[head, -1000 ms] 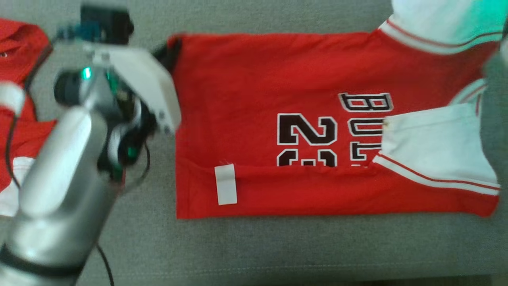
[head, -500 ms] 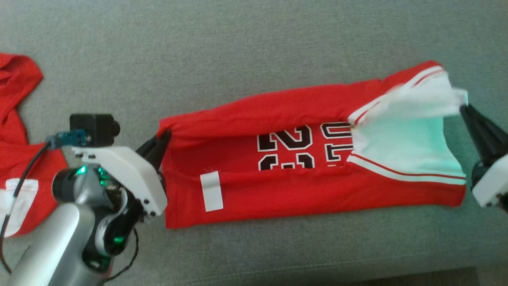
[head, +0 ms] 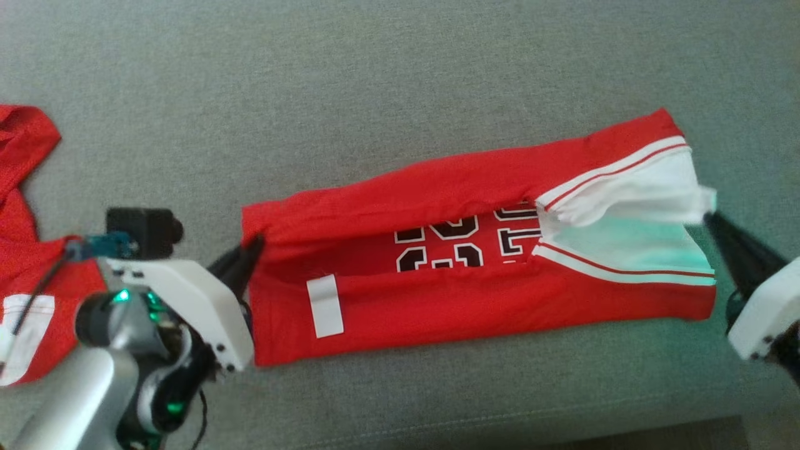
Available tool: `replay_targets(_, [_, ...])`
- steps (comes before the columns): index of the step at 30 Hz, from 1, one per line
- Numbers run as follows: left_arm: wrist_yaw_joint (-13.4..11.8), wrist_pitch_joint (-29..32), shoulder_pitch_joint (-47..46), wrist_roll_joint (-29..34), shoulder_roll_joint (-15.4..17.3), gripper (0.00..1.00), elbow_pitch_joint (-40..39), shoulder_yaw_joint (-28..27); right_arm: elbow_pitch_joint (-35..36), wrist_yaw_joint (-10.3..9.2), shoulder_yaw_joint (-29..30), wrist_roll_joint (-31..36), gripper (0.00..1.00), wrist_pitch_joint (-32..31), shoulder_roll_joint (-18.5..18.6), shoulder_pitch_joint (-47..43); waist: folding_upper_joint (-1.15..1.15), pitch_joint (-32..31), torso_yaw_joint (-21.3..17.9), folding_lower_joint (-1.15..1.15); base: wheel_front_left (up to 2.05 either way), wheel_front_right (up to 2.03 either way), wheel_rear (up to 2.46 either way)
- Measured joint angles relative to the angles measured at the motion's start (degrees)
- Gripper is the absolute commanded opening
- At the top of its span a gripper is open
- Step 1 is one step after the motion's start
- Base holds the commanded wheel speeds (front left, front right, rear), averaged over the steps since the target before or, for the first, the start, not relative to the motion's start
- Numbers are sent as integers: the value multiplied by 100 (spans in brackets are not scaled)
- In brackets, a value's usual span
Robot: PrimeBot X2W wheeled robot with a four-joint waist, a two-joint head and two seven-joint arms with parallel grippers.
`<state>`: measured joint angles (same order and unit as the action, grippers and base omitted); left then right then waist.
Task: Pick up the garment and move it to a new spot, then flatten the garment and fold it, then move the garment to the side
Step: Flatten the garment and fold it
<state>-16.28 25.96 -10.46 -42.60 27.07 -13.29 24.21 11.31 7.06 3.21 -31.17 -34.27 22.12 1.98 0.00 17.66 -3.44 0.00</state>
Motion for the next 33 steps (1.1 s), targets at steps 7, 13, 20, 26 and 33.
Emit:
replay_targets(7, [73,21,307,214,159,100,90,302,-20,0,-118,8,100,-503,12,-347,0,-54,25,0,0,0,0])
replay_targets(13, [-348,-1036,327,981,98,100,122,167,-101,0,425,204,100,-806,-240,-50,0,-86,-12,0,0,0,0])
replay_targets(20, [-642,-3275,316,1808,-650,100,286,172,-1134,0,397,966,100,-1245,-646,755,0,-29,111,0,0,0,0])
replay_targets(26, [-672,-4025,327,2196,-1307,100,764,300,-2059,0,461,1268,100,-1333,-865,1107,0,29,381,0,0,0,0])
replay_targets(33, [-398,-4027,502,2852,-1972,100,935,176,-2582,-1,634,1002,0,-1358,-868,1455,0,-29,665,0,0,0,0])
